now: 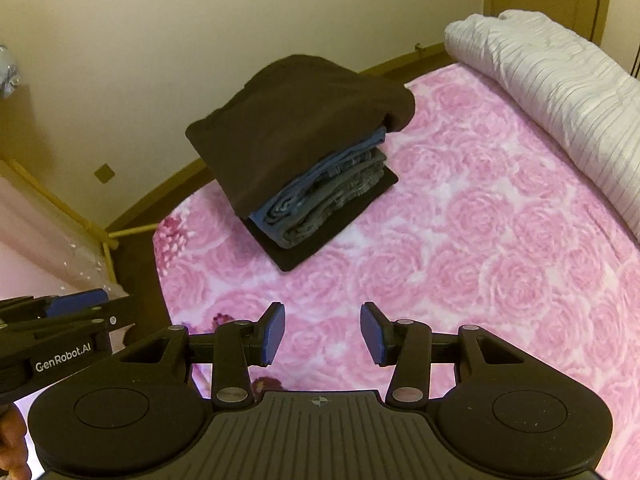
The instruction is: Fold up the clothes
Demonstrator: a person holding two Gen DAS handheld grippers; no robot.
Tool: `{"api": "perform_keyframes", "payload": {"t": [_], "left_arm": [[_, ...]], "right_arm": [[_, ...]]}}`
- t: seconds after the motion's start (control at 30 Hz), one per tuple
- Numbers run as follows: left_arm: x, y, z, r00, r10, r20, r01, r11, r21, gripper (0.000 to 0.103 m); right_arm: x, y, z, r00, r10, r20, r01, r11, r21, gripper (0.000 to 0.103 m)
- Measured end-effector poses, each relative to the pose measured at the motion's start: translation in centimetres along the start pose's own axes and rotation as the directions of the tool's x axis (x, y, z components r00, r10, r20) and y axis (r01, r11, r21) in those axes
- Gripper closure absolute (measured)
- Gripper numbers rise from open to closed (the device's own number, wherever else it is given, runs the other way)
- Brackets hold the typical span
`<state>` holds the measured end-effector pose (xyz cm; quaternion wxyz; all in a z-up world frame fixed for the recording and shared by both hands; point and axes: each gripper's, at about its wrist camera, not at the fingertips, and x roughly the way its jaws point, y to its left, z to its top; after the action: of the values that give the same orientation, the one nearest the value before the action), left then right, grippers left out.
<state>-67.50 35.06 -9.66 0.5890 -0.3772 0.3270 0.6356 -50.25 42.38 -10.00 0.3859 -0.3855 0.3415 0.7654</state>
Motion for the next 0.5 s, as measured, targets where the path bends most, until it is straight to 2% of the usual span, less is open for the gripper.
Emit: {"api": "perform_keyframes", "payload": {"t": [0.5], "left_arm": [[2.7,-1.7,1.4,1.000,-0.009,-0.018,0.008,1.000,-0.005,0.068]], "right_arm": [[3.1,-2.9,1.8,0.998,0.022,-0.063,-0.020,1.000,0.023,0.057]]}}
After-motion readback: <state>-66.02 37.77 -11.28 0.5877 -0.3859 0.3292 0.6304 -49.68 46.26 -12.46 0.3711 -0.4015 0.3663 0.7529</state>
